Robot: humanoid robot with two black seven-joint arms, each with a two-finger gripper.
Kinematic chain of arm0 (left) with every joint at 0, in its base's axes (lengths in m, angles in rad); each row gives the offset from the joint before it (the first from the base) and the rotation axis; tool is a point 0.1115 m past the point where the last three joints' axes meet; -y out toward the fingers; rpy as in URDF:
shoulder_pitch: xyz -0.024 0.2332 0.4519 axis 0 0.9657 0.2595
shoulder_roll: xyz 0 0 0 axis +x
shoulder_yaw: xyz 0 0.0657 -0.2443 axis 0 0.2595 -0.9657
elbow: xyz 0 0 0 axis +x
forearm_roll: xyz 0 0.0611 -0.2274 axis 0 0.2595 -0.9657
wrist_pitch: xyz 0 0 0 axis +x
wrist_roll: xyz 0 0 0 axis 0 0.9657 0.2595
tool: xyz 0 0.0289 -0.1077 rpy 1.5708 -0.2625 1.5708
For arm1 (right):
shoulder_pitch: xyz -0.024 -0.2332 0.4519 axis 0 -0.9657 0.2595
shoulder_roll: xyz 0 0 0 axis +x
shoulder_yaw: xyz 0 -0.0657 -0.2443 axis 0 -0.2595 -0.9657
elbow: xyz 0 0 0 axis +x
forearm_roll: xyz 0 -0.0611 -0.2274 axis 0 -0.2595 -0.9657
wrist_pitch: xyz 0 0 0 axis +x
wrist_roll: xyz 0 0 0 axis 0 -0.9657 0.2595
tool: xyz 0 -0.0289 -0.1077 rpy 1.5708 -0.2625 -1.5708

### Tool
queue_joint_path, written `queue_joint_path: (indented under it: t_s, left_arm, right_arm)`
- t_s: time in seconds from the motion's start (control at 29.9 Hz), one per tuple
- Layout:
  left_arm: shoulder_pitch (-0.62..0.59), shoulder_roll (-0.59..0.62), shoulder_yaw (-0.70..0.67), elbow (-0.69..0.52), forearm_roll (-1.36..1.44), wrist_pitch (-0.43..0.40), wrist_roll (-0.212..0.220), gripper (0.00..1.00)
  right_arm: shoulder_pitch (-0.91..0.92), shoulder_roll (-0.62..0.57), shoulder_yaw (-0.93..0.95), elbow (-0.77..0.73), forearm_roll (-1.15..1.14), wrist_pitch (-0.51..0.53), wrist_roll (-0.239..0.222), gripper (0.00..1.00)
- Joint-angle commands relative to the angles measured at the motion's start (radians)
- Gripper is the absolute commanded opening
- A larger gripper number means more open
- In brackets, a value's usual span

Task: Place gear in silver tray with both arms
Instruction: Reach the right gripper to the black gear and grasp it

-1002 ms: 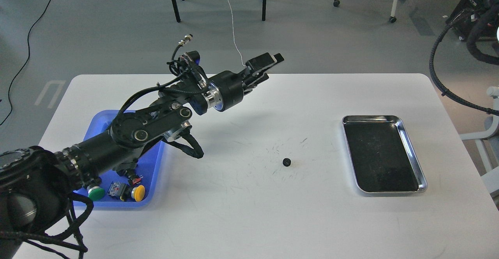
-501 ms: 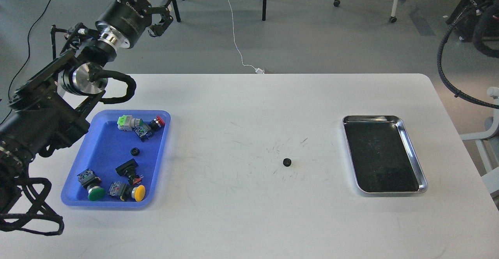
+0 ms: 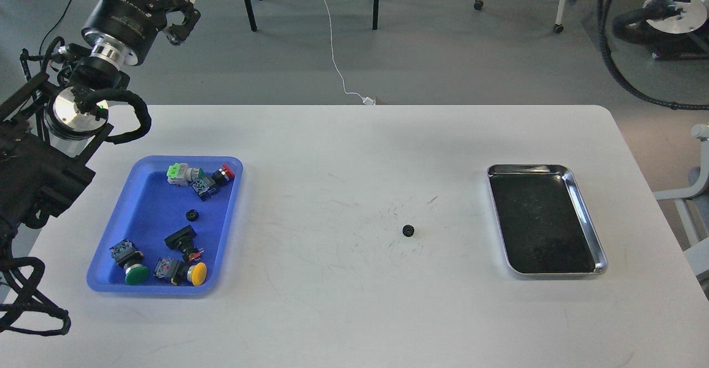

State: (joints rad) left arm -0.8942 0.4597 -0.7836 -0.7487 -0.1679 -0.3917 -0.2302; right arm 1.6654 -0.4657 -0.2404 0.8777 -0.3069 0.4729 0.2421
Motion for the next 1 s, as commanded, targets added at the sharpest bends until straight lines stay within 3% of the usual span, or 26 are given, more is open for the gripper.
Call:
queue_joint_path:
  t_s: [0.0, 0.2, 0.37, 0.57, 0.8, 0.97]
  left_arm:
    - [0.012, 0.01, 0.0, -0.001, 0.001, 0.008, -0.003, 0.97]
    - [0.058, 0.053, 0.0, -0.073, 0.002, 0.013, -0.004, 0.97]
    - [0.069, 0.059, 0.0, -0.084, 0.002, 0.013, -0.003, 0.97]
    - [0.069, 0.043, -0.002, -0.098, 0.002, 0.027, -0.003, 0.97]
    - [0.057, 0.03, 0.004, -0.11, 0.008, 0.045, 0.0, 0.97]
    - [0.057, 0.02, 0.007, -0.11, 0.011, 0.045, 0.0, 0.97]
  right_arm:
    - [0.066, 0.119, -0.147, 0.023, -0.11, 0.006, 0.003, 0.98]
    - [0.063, 0.264, -0.328, 0.03, -0.417, -0.005, 0.091, 0.92]
    - [0.053, 0.338, -0.434, 0.064, -0.501, -0.011, 0.092, 0.91]
    - [-0.009, 0.384, -0.536, 0.102, -0.629, -0.115, 0.103, 0.89]
    - [-0.096, 0.409, -0.579, 0.103, -0.702, -0.143, 0.105, 0.72]
    - [-0.122, 0.415, -0.593, 0.099, -0.727, -0.142, 0.105, 0.65]
